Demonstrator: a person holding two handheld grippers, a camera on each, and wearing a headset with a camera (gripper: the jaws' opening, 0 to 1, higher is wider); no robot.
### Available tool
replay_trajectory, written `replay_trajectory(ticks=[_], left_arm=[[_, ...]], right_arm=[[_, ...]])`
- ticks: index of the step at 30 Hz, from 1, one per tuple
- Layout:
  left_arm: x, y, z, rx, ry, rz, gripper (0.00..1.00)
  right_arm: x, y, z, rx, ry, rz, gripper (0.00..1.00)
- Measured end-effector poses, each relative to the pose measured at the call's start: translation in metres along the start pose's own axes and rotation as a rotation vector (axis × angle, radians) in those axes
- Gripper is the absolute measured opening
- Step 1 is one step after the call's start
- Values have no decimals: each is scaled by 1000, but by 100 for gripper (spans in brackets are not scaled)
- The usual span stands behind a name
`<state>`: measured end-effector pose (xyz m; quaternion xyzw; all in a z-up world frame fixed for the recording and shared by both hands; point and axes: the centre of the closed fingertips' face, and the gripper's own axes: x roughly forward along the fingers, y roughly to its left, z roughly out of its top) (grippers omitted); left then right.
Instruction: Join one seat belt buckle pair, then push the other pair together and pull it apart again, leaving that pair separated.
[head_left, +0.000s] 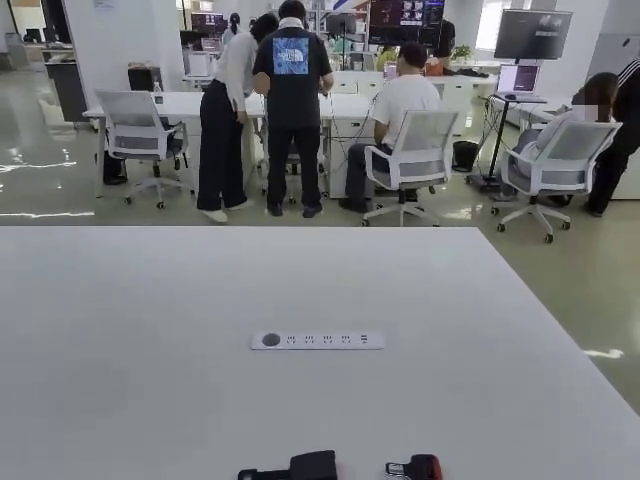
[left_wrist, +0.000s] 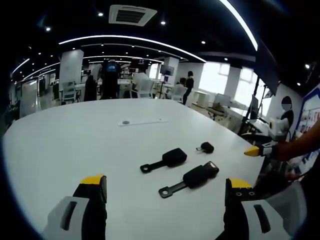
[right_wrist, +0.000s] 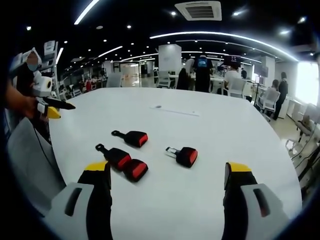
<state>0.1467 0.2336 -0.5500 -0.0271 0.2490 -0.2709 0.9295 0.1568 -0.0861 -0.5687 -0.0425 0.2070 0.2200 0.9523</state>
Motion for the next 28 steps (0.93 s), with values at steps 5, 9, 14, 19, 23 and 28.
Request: replay_trajectory(ticks=[5, 9, 14, 19, 23, 28], left_arm=[[0, 2, -5, 4, 12, -4, 100], [-1, 0, -6, 7, 16, -6, 100], [0, -2, -6, 11, 17, -10, 100], [0, 1, -8, 15, 16, -12, 100], [0, 1, -7, 13, 14, -12, 100], [1, 0, -10, 12, 20, -14, 100]], right_arm=[[0, 1, -2, -6, 5, 9, 94], [0, 1, -3, -12, 13, 15, 94], [2, 4, -3, -16, 11, 22, 95], [2, 9, -4, -36, 19, 36, 95], [2, 9, -4, -30, 18, 36, 95], [4, 12, -7, -38, 23, 45, 95]])
